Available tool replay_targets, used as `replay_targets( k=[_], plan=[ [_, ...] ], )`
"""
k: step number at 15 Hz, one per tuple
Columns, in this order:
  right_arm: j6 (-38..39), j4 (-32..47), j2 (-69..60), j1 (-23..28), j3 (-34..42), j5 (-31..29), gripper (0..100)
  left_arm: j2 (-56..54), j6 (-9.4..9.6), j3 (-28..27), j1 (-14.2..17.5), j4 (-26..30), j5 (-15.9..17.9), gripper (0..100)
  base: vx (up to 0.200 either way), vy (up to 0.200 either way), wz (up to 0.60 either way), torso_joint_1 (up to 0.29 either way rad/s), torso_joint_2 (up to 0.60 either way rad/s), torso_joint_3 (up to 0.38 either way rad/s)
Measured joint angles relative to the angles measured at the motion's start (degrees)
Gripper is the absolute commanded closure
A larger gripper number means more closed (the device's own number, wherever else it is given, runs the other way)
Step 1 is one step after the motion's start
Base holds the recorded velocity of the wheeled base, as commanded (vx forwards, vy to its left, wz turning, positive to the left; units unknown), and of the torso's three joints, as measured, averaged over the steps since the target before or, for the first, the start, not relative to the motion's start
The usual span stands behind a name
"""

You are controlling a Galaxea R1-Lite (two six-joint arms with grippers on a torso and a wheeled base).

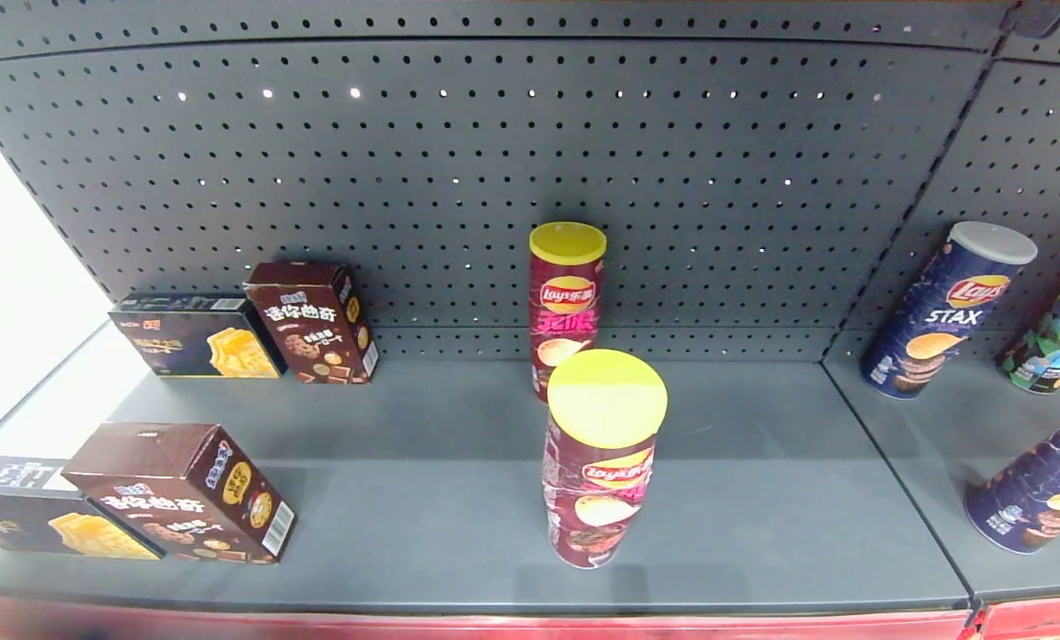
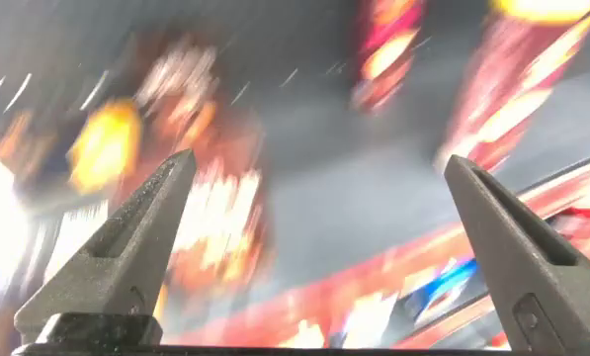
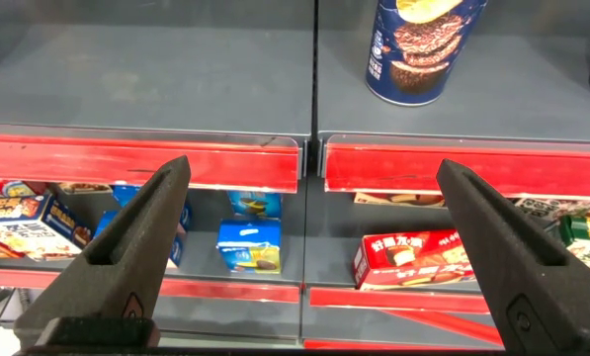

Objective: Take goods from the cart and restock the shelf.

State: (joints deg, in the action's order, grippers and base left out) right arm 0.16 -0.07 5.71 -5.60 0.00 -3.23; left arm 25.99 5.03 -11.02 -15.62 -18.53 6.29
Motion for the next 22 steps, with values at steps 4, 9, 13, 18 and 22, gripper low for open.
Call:
replay_targets(
  k=[4,9,13,18,22],
  plan=[
    [0.0,0.0,0.0,0.0,0.0,0.0,0,-17.9,-2.08,9.9,15.2,12.1,1.0,0,0.0,0.0,0.0,0.0,0.0,0.0],
    [0.0,0.0,0.0,0.0,0.0,0.0,0,-25.3,-5.77,11.0,15.5,15.5,1.5,0,0.0,0.0,0.0,0.0,0.0,0.0],
    [0.0,0.0,0.0,0.0,0.0,0.0,0,-26.2,-7.28,11.0,15.4,16.3,-10.7,0,0.0,0.0,0.0,0.0,0.0,0.0],
    [-0.1,0.1,0.0,0.0,0.0,0.4,0,-26.3,-5.41,11.0,15.4,18.1,-7.6,0,0.0,0.0,0.0,0.0,0.0,0.0],
    [-0.4,0.7,2.6,-1.1,-5.8,2.4,0,-26.3,-5.36,11.0,15.4,18.1,-7.3,0,0.0,0.0,0.0,0.0,0.0,0.0]
  ],
)
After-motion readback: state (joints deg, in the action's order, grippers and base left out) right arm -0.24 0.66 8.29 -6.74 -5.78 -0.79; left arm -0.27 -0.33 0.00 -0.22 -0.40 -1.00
